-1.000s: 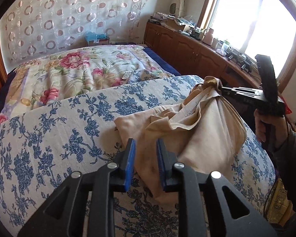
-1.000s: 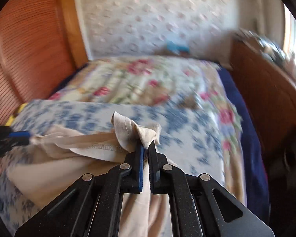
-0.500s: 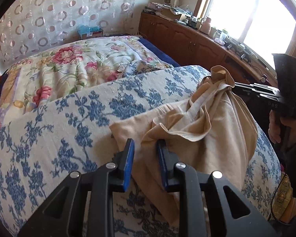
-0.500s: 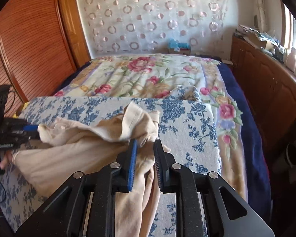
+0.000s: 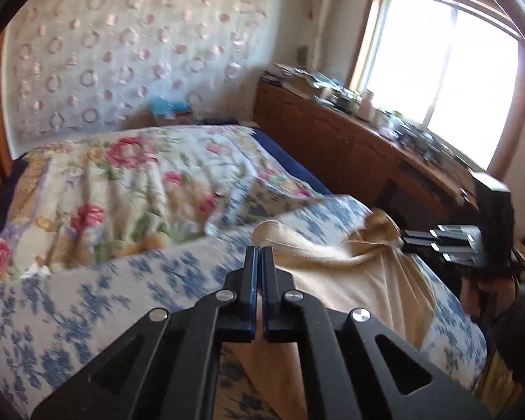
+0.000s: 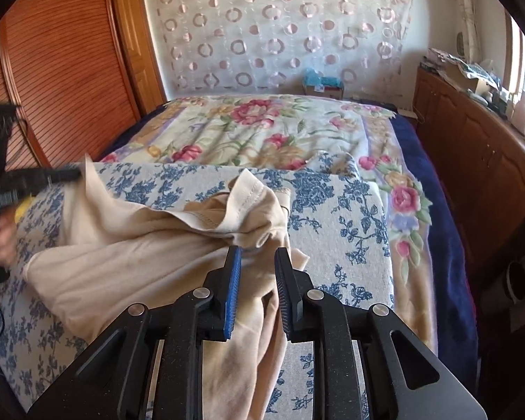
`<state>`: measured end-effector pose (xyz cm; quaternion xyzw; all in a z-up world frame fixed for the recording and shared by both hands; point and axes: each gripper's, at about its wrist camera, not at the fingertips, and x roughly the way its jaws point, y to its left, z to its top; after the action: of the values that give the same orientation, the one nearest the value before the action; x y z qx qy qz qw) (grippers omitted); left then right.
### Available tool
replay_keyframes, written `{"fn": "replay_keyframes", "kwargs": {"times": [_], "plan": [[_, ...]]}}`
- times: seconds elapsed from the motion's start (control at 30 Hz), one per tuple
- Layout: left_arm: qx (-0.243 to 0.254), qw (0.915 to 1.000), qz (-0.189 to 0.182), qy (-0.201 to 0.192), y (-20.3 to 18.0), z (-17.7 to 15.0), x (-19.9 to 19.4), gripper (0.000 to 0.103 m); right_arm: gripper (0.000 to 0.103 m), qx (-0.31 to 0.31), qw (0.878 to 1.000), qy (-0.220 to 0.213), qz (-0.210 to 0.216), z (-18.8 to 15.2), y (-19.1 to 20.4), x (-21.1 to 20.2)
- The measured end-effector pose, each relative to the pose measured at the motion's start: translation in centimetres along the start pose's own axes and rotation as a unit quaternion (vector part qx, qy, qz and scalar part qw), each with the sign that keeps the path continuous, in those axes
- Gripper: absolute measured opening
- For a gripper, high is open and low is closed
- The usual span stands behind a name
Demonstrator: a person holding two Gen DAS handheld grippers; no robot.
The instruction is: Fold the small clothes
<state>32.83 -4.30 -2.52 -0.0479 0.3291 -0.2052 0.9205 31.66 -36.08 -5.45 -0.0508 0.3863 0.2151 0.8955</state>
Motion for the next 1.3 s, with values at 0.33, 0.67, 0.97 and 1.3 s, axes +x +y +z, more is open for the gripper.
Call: {"fn": "replay_keyframes", "kwargs": {"times": [0.33,0.67,0.97,1.3], "plan": [[0.007,0.9976,0.018,0.067,1.3,-0.5,2.2,0.004,0.043,-0.006,1.0,0.004,-0.012,0.0,0.8,0.1],[0.002,0.9926,0.007,0.121,0.2,-4.3,2.6,0.014,0.046,0.014,0.999,0.028,-0.012,1.0,-0.2,1.9],[0.0,0.9858,0.021,0.167,0.2,-6.6,4.8,0.02,0.069,0.017,0.998,0.054,-0.018,-0.6,-0.4,2.6],[-0.011,0.9853,0.047,0.164,-0.4,-6.4,5.4,0.022,0.072,0.056,0.996,0.072,0.013,-1.9,-1.5,3.8]]}}
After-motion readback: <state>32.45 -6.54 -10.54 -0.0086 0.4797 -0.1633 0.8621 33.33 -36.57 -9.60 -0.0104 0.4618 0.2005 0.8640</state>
